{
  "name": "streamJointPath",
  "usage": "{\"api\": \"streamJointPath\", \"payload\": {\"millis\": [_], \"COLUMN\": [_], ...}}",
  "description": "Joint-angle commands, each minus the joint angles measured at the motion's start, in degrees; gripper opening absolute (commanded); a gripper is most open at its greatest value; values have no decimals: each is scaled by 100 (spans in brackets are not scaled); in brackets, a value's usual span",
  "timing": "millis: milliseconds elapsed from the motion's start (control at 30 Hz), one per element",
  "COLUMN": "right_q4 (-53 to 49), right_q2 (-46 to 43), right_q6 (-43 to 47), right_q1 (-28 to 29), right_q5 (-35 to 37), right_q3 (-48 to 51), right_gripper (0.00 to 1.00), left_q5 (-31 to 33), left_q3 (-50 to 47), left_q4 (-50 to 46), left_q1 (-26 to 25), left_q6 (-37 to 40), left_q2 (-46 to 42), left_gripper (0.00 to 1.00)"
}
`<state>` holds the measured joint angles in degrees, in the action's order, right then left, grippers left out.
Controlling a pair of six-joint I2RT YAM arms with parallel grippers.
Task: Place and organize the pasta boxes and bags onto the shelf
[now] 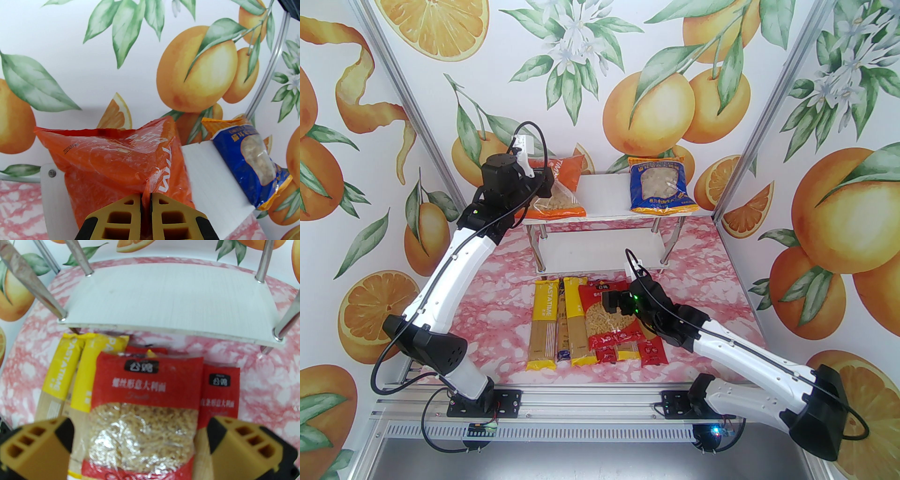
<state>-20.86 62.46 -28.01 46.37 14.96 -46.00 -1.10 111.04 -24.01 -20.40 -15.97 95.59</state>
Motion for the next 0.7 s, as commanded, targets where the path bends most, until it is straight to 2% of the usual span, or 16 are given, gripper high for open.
{"api": "streamJointPath", "payload": {"millis": [0, 67, 133, 233, 433, 533, 667], "right_q4": [-58, -71, -67, -69, -76, -76, -85], "right_q2": [-146, -162, -172, -181, -190, -199, -210], "right_q6": [-28, -37, -61, -84, -133, -160, -170], "right_q1": [-49, -46, -47, -42, -49, -45, -49], "right_q5": [62, 65, 68, 55, 67, 68, 58], "right_q3": [56, 74, 100, 109, 126, 135, 144], "right_gripper": [100, 100, 100, 100, 100, 100, 100], "left_q5": [-129, -157, -229, -361, -661, -495, -181], "left_q3": [-51, -150, -278, -403, -796, -1074, -1378], "left_q4": [196, 189, 245, 274, 441, 467, 400], "left_q1": [96, 107, 106, 102, 50, -35, -114], "left_q6": [-12, -21, -38, -97, -290, -269, -156], "left_q2": [141, 153, 148, 153, 27, -120, -283], "left_gripper": [0, 6, 21, 37, 53, 59, 63]}}
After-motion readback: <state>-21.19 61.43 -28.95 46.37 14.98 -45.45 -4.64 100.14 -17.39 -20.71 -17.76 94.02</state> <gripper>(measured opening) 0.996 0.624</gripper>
